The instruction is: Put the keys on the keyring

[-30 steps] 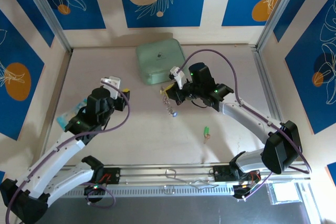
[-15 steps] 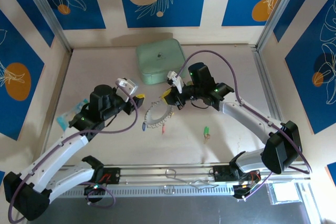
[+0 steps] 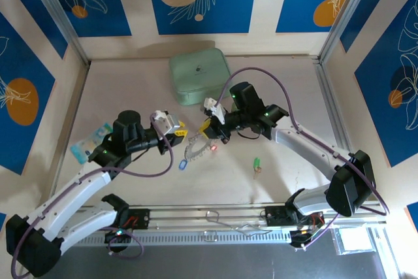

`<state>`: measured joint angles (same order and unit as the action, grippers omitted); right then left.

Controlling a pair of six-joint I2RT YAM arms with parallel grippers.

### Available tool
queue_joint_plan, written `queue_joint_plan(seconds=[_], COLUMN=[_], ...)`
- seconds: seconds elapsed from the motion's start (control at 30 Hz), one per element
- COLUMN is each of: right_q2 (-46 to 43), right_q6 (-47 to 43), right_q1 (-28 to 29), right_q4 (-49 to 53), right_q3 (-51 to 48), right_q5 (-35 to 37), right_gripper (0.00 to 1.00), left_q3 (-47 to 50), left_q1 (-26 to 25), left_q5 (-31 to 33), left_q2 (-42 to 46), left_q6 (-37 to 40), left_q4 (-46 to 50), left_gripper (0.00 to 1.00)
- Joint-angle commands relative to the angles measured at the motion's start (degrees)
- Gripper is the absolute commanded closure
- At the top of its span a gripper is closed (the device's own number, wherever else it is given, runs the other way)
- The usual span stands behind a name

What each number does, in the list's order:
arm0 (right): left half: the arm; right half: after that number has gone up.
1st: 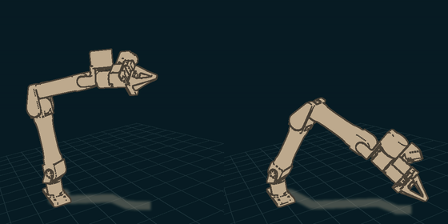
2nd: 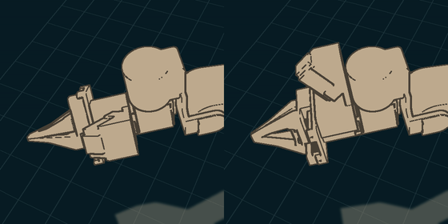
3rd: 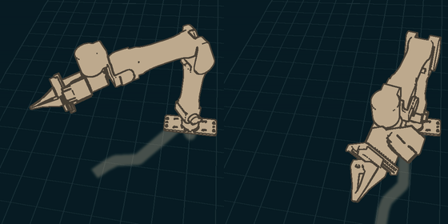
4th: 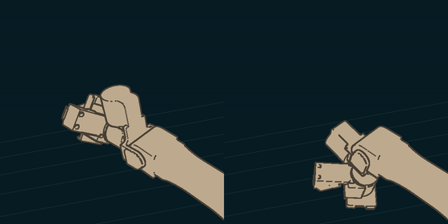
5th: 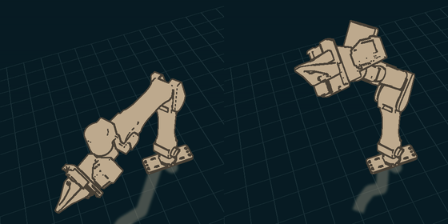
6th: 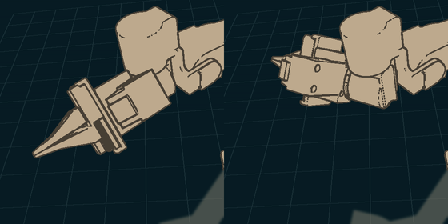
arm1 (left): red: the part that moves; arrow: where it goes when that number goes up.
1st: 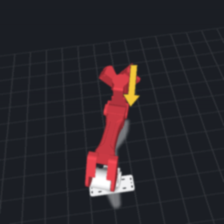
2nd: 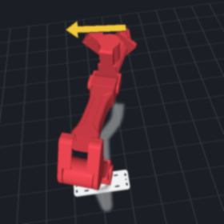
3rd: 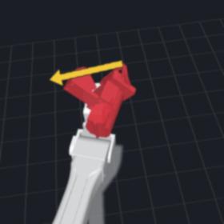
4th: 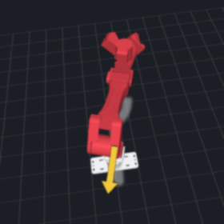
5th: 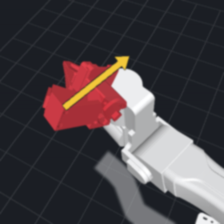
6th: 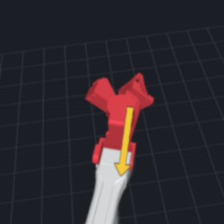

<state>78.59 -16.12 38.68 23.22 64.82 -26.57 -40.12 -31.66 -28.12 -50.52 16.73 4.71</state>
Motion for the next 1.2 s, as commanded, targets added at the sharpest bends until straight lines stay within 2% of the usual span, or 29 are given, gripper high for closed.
queue_joint_plan(seconds=[0.0, 0.43, 0.73, 0.97, 1.07, 1.17], right_q2=[-0.4, -0.2, 0.5, 1.0, 0.7, -1.2], right_q6=[-2.0, -3.8, -4.5, -4.7, -4.0, -1.1], right_q1=[1.0, 3.1, 4.6, 5.4, 5.2, 3.1], right_q4=[0.7, 1.9, 2.3, 2.0, 1.5, -1.8], right_q3=[2.5, 3.4, 4.2, 4.6, 4.2, 1.8], right_q5=[-1.3, -1.9, -0.4, 0.1, 1.3, -0.4], right_gripper=[1.00, 1.00, 1.00, 1.00, 1.00, 0.76], left_q3=[-1.3, -1.7, -1.7, -1.8, -1.4, 0.5], left_q1=[-0.2, -1.5, -2.2, -2.4, -2.4, -2.4], left_q5=[-7.9, -9.8, -11.2, -12.0, -12.2, -12.9], left_q2=[-1.2, -4.8, -6.0, -6.3, -5.7, -4.2], left_q6=[4.1, 6.9, 6.0, 6.4, 6.1, 4.5], left_q4=[-0.4, 1.4, 0.9, 0.9, 0.2, -3.0], left_gripper=[0.74, 0.74, 0.85, 1.00, 1.00, 1.00])
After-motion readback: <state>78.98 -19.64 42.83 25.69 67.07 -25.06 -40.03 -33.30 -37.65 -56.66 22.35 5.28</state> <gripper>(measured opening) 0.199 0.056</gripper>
